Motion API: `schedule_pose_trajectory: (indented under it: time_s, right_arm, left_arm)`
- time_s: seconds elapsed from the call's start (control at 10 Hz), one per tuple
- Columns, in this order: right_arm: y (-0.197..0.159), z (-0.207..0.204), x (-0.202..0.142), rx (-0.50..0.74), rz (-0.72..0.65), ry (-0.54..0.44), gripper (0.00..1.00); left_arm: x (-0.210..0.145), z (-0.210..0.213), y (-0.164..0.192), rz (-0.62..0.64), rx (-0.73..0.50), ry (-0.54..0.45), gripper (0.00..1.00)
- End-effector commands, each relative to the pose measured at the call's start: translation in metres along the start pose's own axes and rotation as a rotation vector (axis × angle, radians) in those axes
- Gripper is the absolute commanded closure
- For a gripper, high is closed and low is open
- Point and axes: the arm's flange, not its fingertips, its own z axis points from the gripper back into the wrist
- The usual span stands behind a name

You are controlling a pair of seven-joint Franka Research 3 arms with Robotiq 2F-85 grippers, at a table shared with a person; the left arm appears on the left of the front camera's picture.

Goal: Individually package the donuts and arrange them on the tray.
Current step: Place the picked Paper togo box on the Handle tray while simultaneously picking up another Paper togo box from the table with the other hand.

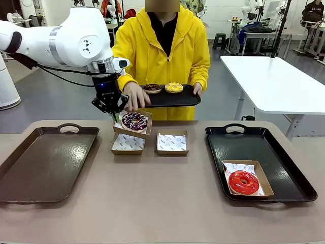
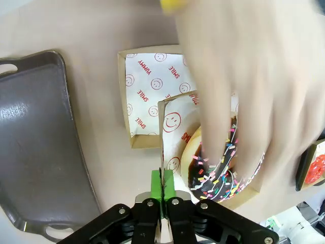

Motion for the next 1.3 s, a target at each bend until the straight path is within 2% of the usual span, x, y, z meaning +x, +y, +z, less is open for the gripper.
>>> schedule_pose_trajectory:
  time_s: [0.0, 0.8, 0.9, 1.2]
  right_arm:
    - [-0.001, 0.001, -0.001, 0.008, 0.003, 0.001, 0.0]
    - [0.0, 0.0, 0.0, 0.0, 0.0, 0.001, 0.0]
    - [0.012, -0.013, 0.006, -0.027, 0.027, 0.047, 0.0]
    - [0.09, -0.075, 0.031, -0.213, 0.103, 0.087, 0.0]
  left_arm:
    - [0.0, 0.0, 0.001, -0.001, 0.0, -0.004, 1.0]
    - [0.0, 0.0, 0.001, -0.001, 0.0, -0.004, 1.0]
    - [0.0, 0.0, 0.0, 0.0, 0.0, 0.0, 0.99]
    - [-0.058, 0.029, 0.037, -0.04, 0.027, -0.012, 0.99]
